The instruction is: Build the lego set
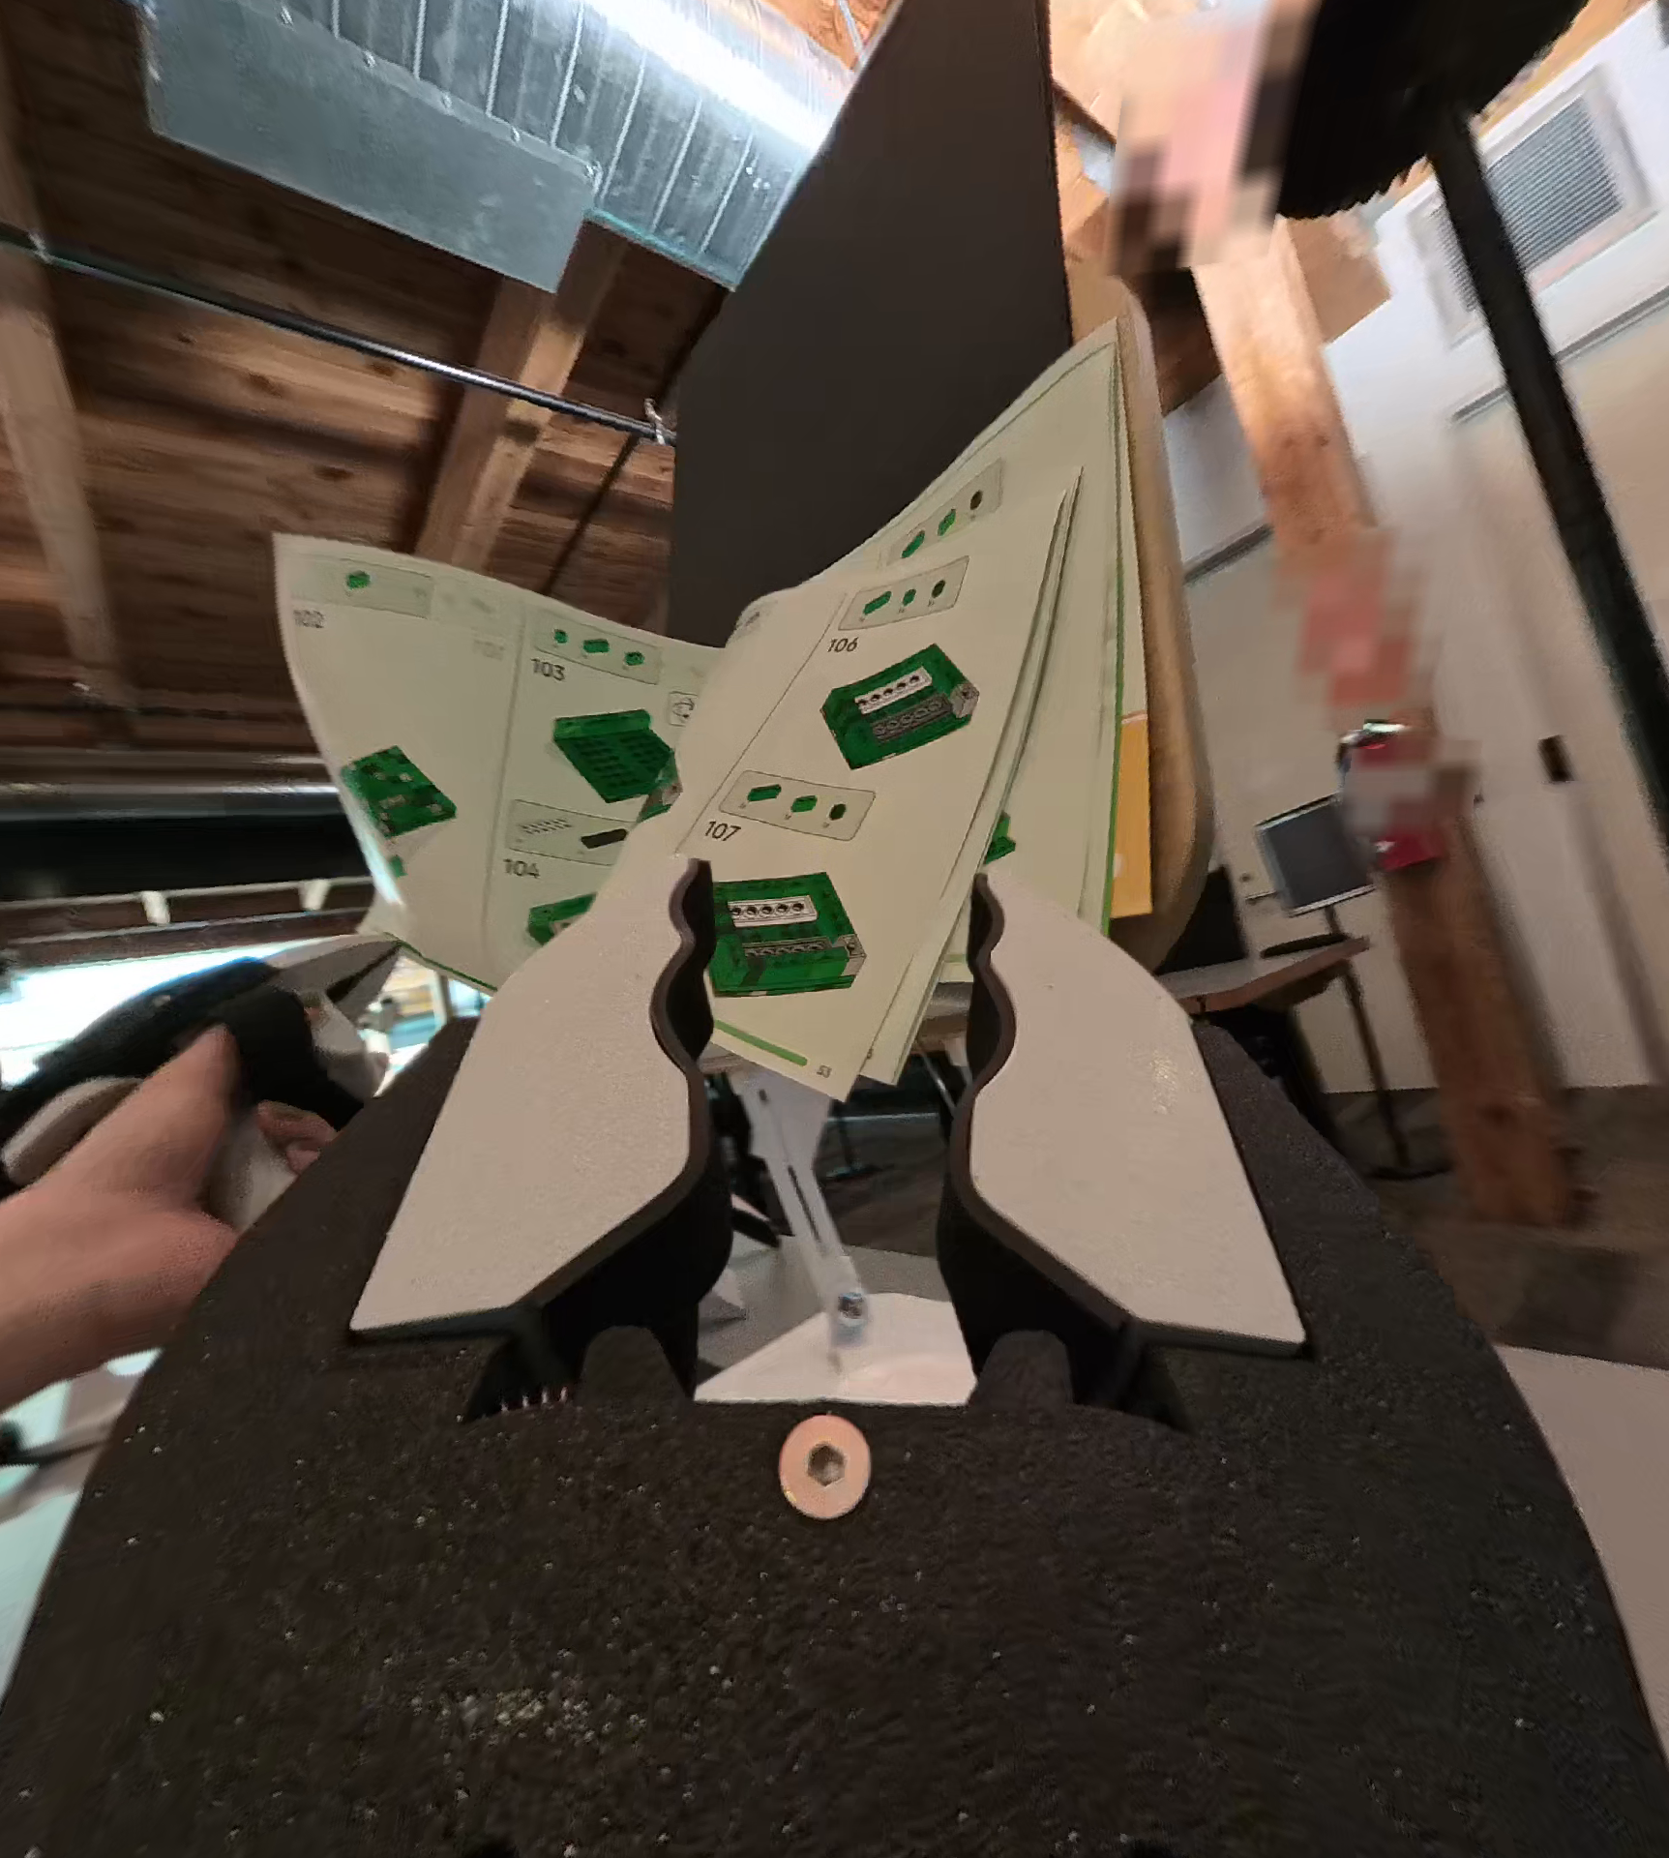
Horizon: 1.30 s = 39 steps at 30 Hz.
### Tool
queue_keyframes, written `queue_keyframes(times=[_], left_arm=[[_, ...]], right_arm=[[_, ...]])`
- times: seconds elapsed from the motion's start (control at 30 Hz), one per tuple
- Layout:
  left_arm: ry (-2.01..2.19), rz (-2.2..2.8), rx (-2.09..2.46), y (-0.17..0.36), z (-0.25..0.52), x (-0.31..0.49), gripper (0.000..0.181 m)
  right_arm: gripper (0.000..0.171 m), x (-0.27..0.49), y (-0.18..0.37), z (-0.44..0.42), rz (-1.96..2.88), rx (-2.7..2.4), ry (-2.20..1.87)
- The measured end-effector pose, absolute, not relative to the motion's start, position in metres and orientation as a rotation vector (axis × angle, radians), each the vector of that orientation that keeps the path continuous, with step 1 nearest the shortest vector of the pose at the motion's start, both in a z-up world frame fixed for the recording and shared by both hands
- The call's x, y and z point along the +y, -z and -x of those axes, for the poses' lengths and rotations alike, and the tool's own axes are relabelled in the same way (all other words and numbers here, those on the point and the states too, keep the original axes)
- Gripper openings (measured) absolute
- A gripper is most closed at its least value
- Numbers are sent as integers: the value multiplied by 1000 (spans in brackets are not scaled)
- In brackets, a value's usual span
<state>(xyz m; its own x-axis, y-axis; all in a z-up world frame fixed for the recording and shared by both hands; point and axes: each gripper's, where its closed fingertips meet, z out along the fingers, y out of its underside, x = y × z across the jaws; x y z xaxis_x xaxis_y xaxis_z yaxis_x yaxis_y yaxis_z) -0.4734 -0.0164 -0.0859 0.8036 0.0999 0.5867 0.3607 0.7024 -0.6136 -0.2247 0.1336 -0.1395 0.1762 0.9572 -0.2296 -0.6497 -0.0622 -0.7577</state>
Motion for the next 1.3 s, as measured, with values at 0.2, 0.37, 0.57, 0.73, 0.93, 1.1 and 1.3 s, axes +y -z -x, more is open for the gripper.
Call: queue_keyframes(times=[0.2,0.37,0.57,0.73,0.93,1.1,1.3], left_arm=[[260,720,-805,100,490,-14,0],[260,608,-897,106,492,-35,17],[238,582,-959,115,503,-57,27],[99,736,-743,92,477,-86,31],[-302,1077,-250,101,398,-129,34],[-476,1193,15,147,348,-157,35],[-547,1219,274,168,310,-158,31]], right_arm=[[47,127,140,229,881,-493,-1153],[47,119,144,236,871,-542,-1070],[47,105,151,250,838,-653,-971],[45,104,166,259,864,-727,-936],[43,100,172,257,877,-759,-901],[42,89,170,230,887,-744,-858],[40,67,173,185,916,-742,-808]])
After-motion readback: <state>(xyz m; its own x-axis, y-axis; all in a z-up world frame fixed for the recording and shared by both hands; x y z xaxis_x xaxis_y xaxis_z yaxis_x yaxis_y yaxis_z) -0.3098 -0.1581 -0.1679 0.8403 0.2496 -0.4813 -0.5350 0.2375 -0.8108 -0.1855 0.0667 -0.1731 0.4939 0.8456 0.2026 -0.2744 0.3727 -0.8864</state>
